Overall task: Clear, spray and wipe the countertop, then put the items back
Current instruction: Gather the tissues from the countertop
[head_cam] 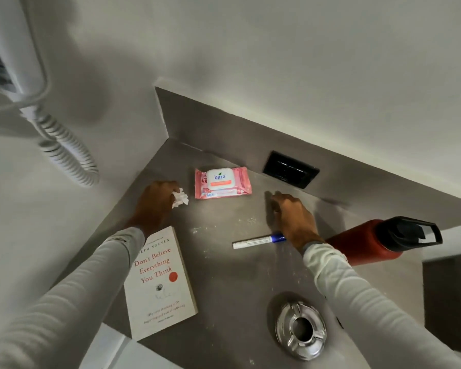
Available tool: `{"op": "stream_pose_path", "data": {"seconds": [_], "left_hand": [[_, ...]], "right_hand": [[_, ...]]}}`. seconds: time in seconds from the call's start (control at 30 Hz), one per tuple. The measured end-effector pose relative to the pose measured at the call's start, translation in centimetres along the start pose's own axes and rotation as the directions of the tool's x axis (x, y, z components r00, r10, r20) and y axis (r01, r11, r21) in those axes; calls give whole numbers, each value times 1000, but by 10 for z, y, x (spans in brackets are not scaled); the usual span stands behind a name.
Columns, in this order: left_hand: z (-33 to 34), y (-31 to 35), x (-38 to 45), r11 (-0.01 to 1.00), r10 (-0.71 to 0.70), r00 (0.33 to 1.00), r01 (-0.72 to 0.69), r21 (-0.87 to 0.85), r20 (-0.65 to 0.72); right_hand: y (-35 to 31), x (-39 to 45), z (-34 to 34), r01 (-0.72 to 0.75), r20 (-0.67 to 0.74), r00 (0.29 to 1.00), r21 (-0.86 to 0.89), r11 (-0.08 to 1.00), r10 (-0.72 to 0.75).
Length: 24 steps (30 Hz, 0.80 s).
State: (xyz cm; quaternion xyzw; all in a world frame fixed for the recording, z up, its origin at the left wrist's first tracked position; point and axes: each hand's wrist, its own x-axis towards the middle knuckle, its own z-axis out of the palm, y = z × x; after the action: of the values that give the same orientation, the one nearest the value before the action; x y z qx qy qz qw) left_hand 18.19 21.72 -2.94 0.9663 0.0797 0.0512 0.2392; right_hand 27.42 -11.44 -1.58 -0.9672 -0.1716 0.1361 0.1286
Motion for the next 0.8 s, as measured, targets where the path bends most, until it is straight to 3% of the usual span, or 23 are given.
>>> {"op": "stream_pose_path", "data": {"seconds": [0.17, 0.4, 0.5, 0.63, 0.7, 0.8], "left_hand": [[-6, 8, -10, 998, -44, 992, 38, -50, -119], [-27, 31, -47, 993, -113, 957, 97, -72, -267], [-26, 61, -73, 994, -100, 943, 82, -72, -316], [-11, 116, -105, 996, -82, 956, 66, -66, -282], [5, 142, -123, 994, -105, 956, 95, -49, -274], [34, 194, -159, 985, -169, 951, 156, -71, -259]], "right_hand": [[0, 10, -1, -37, 0, 999, -69, 997, 37], [1, -6, -13, -27, -22, 999, 15, 1000, 28], [3, -40, -16, 62, -107, 993, 173, 983, -44], [30, -108, -12, 174, -220, 971, 395, 902, -91], [54, -140, -10, 129, -199, 980, 521, 844, -27], [110, -173, -4, -103, 11, 993, 570, 815, 118]]}}
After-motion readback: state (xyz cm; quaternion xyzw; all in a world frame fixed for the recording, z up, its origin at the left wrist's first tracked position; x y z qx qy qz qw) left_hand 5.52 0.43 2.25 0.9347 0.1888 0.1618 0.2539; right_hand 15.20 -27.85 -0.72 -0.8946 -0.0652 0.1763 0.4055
